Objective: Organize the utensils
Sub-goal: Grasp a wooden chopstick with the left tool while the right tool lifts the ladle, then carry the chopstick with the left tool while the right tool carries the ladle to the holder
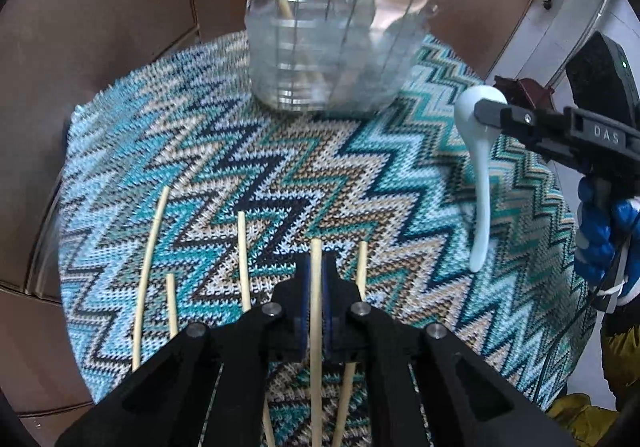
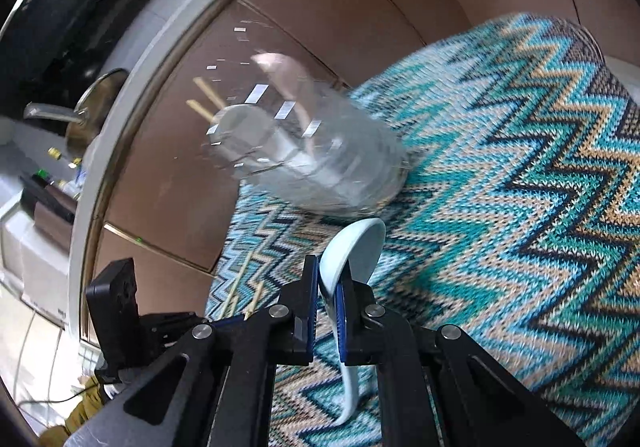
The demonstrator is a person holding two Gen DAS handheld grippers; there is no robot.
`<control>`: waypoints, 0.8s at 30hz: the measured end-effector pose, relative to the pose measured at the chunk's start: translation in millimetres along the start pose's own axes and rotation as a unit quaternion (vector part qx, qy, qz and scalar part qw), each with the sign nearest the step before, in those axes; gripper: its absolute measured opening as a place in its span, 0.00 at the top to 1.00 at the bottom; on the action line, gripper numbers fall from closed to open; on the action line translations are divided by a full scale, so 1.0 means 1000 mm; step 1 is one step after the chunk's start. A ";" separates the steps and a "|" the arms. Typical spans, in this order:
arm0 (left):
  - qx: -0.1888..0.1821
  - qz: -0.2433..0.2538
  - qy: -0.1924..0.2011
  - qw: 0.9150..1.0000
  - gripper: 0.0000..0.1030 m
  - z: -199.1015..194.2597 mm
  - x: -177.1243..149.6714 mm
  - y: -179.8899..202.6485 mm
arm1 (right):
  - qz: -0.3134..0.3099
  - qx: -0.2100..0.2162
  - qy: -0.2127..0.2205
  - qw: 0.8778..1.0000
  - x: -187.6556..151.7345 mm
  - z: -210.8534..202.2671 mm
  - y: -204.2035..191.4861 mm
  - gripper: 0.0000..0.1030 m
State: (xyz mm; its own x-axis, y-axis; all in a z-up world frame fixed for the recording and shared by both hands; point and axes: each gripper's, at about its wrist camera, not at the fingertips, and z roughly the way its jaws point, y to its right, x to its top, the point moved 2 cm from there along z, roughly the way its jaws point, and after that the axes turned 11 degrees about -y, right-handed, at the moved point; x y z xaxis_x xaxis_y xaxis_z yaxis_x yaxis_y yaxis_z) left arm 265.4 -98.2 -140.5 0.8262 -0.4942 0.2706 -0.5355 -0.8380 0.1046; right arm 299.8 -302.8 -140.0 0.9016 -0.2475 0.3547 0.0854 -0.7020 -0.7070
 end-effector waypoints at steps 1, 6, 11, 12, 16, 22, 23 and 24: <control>0.000 0.001 0.008 1.000 0.95 -0.006 -0.002 0.001 | -0.005 -0.001 0.004 1.000 -0.003 -0.004 -0.004 0.93; -0.002 0.003 0.058 0.998 0.95 -0.041 -0.017 0.011 | -0.031 -0.010 0.020 0.999 -0.020 -0.024 -0.028 0.92; 0.007 0.000 0.111 0.994 0.95 -0.084 -0.037 0.020 | -0.059 -0.022 0.037 0.997 -0.039 -0.051 -0.054 0.93; 0.009 -0.002 0.120 0.993 0.95 -0.091 -0.040 0.021 | -0.064 -0.025 0.042 0.997 -0.043 -0.056 -0.060 0.92; 0.014 -0.007 0.162 0.987 0.95 -0.124 -0.058 0.031 | -0.086 -0.031 0.066 0.994 -0.062 -0.080 -0.086 0.93; 0.015 -0.010 0.223 0.975 0.95 -0.171 -0.089 0.049 | -0.126 -0.048 0.096 0.986 -0.088 -0.106 -0.127 0.93; 0.015 -0.011 0.233 0.972 0.95 -0.178 -0.093 0.051 | -0.133 -0.052 0.101 0.985 -0.094 -0.112 -0.133 0.93; 0.013 -0.012 0.243 0.970 0.95 -0.187 -0.098 0.054 | -0.140 -0.055 0.104 0.983 -0.098 -0.116 -0.140 0.93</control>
State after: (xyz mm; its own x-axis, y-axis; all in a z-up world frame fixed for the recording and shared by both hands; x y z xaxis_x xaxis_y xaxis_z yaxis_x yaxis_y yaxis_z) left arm 122.8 -52.0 17.4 0.6541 -0.3127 0.6887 -0.5074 -0.8567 0.0930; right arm 150.8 -257.5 -5.0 0.7415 -0.1578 0.6521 0.2611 -0.8274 -0.4972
